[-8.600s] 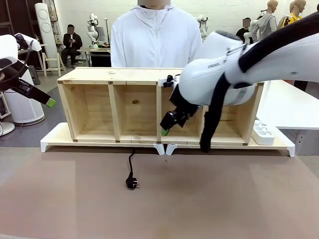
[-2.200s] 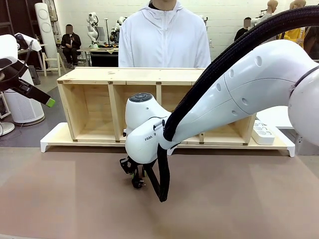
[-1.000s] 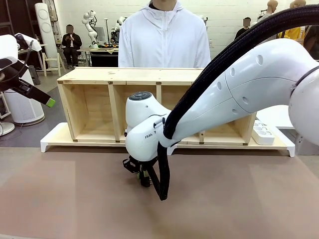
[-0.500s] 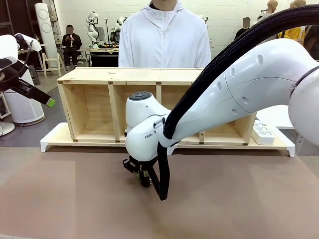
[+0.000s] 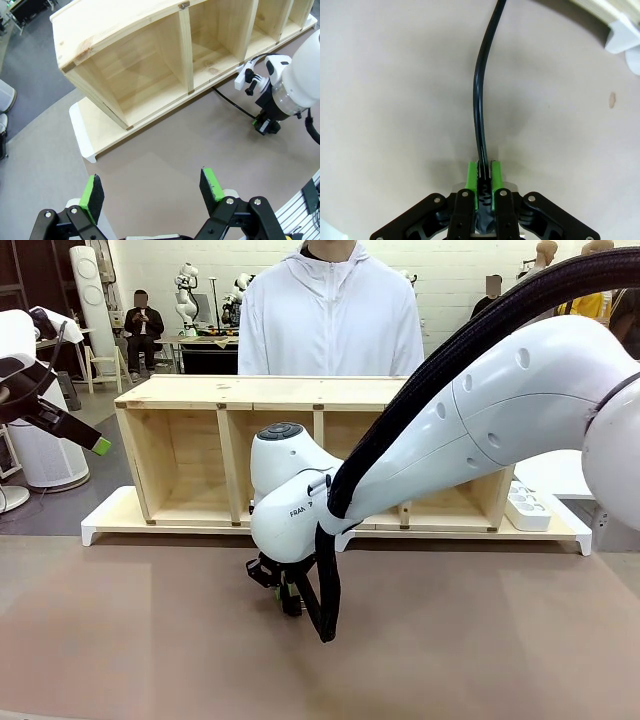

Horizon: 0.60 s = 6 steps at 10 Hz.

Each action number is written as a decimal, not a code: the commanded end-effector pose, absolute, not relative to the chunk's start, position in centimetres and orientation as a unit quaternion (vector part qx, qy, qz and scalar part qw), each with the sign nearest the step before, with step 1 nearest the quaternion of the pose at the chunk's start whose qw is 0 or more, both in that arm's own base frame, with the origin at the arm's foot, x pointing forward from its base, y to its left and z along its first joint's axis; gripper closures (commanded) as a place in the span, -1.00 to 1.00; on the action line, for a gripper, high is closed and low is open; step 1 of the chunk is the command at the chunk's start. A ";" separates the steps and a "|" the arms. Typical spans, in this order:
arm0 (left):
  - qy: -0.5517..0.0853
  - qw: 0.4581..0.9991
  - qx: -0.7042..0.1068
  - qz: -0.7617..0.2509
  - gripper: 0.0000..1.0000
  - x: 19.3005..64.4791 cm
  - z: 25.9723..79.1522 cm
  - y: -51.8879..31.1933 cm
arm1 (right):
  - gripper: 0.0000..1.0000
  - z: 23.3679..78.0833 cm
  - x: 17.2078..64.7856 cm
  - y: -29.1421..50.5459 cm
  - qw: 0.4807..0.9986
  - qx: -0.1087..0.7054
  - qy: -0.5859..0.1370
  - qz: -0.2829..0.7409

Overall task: Perform cable management.
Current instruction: Pull the grasped Power Cable to the location of the Power Strip.

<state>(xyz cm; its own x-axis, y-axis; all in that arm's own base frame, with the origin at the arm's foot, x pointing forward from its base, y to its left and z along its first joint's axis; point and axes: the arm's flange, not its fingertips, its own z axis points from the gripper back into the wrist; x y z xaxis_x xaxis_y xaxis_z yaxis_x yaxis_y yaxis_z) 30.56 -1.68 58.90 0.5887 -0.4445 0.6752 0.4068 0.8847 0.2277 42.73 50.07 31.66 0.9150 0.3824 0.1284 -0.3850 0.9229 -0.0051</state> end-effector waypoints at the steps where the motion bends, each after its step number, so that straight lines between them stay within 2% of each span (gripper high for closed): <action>1: -0.385 0.892 0.022 -0.237 -1.00 30.6 58.9 -1.6 | 0.74 34.5 39.5 48.2 0.977 0.007 -0.052 0.205; 6: -0.385 0.892 0.022 -0.237 -1.00 30.6 58.9 -1.6 | 0.74 40.6 31.0 42.2 0.979 -0.019 -0.116 0.166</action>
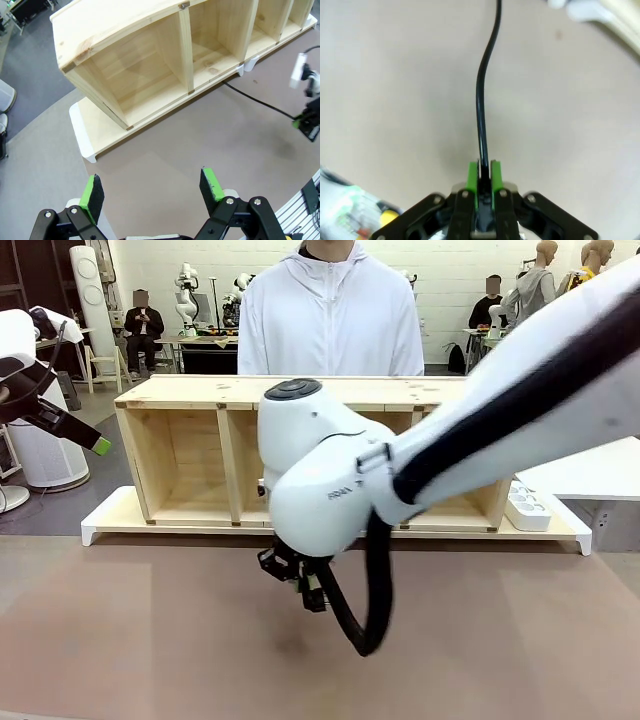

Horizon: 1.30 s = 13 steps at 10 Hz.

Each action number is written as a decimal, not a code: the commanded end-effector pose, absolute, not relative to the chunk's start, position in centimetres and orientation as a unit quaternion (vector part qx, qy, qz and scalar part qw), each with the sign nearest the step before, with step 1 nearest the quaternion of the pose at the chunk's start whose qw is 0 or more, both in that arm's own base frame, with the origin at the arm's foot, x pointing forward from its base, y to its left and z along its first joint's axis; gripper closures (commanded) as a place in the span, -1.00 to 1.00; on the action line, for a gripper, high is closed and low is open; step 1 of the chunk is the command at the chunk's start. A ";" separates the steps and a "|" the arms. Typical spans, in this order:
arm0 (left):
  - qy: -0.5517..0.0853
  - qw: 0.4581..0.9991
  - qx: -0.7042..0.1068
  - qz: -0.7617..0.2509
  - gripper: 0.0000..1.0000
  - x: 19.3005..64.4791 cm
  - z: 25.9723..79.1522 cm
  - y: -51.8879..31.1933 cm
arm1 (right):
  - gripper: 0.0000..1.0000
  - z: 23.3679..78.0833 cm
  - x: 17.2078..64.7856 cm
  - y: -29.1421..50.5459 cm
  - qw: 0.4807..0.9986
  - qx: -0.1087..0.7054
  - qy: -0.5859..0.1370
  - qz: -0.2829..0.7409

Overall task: Perform cable management.
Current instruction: Pull the grasped Power Cable to the location of the Power Strip.

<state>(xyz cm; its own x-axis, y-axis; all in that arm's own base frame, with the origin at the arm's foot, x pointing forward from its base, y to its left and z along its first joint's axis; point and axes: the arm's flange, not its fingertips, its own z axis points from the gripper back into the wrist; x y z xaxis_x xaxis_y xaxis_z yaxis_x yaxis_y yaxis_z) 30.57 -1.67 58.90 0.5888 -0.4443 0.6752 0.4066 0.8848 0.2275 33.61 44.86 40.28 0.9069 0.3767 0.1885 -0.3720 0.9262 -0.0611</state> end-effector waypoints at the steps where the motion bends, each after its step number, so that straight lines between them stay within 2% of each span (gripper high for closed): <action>1: -0.385 0.892 0.022 -0.237 -1.00 30.6 58.9 -1.6 | 0.74 41.3 28.9 40.2 0.978 -0.020 -0.123 0.169; 8: -0.385 0.892 0.022 -0.237 -1.00 30.6 58.9 -1.6 | 0.74 43.5 19.7 33.3 0.976 0.010 -0.184 0.112; 13: -0.385 0.892 0.022 -0.237 -1.00 30.6 58.9 -1.6 | 0.74 43.8 19.9 33.6 0.975 0.007 -0.185 0.122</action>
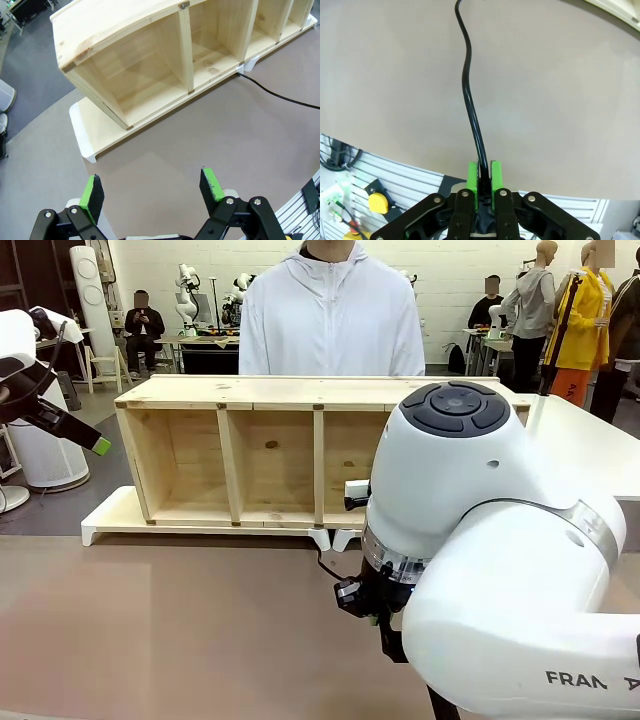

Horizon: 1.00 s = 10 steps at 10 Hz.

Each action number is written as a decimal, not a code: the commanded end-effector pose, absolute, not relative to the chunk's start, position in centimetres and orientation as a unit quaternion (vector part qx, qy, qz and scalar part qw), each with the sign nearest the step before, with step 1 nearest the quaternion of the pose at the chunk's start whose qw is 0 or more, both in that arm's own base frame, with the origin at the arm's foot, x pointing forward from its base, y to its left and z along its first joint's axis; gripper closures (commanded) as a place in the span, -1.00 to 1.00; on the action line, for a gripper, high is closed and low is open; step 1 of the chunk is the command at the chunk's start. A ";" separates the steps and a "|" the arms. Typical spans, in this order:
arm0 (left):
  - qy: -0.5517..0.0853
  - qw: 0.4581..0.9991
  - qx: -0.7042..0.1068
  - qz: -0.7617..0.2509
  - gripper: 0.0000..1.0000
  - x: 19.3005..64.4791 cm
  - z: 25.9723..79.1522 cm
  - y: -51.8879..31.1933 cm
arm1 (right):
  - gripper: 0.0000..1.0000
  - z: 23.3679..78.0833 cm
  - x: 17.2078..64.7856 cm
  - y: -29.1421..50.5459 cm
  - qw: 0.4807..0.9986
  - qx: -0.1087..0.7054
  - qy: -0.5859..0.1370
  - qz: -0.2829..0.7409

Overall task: Perform cable management.
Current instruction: Pull the grasped Power Cable to the location of the Power Strip.

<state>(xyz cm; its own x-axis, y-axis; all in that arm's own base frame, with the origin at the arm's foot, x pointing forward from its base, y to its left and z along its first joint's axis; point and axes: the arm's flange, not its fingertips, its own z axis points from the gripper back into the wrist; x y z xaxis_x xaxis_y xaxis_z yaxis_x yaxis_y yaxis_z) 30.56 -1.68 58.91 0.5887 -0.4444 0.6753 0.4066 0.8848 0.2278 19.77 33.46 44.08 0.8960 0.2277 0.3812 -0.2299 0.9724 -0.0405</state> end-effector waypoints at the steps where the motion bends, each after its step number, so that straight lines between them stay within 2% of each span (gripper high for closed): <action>1: -0.385 0.892 0.022 -0.237 -1.00 30.6 58.9 -1.6 | 0.74 43.8 19.9 33.6 0.975 0.007 -0.185 0.122; 4: -0.385 0.892 0.022 -0.237 -1.00 30.6 58.9 -1.6 | 0.74 44.0 19.8 33.5 0.974 0.001 -0.195 0.117; 5: -0.385 0.892 0.022 -0.237 -1.00 30.6 58.9 -1.6 | 0.74 43.7 19.0 32.4 0.977 -0.009 -0.178 0.116; 7: -0.385 0.892 0.022 -0.237 -1.00 30.6 58.9 -1.6 | 0.74 44.6 17.4 28.4 0.983 -0.008 -0.167 0.074; 10: -0.385 0.892 0.022 -0.237 -1.00 30.6 58.9 -1.6 | 0.74 46.6 16.9 23.2 0.983 -0.013 -0.185 0.000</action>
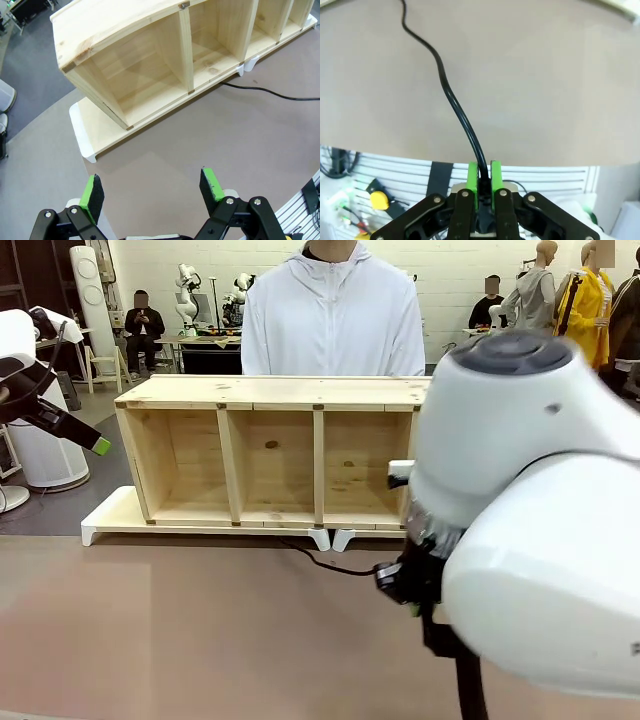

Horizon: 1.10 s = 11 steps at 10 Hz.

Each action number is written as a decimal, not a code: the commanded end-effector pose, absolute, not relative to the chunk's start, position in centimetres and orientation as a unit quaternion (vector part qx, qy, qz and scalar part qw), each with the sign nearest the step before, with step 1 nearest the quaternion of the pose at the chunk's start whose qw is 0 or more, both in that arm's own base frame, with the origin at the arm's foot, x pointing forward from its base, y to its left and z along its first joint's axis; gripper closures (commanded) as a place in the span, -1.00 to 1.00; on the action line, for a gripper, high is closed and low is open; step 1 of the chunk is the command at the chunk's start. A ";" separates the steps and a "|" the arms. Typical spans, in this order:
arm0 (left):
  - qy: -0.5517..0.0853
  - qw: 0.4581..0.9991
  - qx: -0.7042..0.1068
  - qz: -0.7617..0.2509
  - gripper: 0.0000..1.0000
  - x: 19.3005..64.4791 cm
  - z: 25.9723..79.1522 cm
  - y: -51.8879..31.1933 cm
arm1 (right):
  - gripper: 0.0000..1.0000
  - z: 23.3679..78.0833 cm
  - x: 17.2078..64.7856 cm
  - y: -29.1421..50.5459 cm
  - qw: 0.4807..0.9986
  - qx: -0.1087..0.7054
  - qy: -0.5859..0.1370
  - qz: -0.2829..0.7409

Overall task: Perform cable management.
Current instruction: Pull the grasped Power Cable to the location of the Power Strip.

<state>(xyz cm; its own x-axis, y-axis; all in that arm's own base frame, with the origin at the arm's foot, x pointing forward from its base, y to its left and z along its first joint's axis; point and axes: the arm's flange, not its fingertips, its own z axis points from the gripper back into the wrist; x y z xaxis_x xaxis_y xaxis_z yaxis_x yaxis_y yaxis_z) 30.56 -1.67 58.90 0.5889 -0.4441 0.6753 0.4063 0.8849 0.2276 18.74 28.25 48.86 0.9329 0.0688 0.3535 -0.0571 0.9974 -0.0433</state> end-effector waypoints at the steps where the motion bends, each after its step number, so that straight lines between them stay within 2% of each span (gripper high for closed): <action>1: -0.385 0.892 0.022 -0.237 -1.00 30.6 58.9 -1.6 | 0.74 47.1 16.8 21.4 0.981 -0.016 -0.191 -0.026; 7: -0.385 0.892 0.022 -0.237 -1.00 30.6 58.9 -1.6 | 0.74 49.5 19.1 9.9 0.963 -0.040 -0.217 -0.153; 11: -0.385 0.892 0.022 -0.237 -1.00 30.6 58.9 -1.6 | 0.74 49.5 23.5 6.3 0.961 -0.043 -0.240 -0.129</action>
<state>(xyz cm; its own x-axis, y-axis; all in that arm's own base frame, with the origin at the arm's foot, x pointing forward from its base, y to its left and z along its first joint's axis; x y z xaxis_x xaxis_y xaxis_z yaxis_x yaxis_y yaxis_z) 30.55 -1.67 58.91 0.5886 -0.4442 0.6754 0.4062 0.8849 0.2279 24.10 9.37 57.18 0.8568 -0.2661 0.4418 0.3043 0.9524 -0.0166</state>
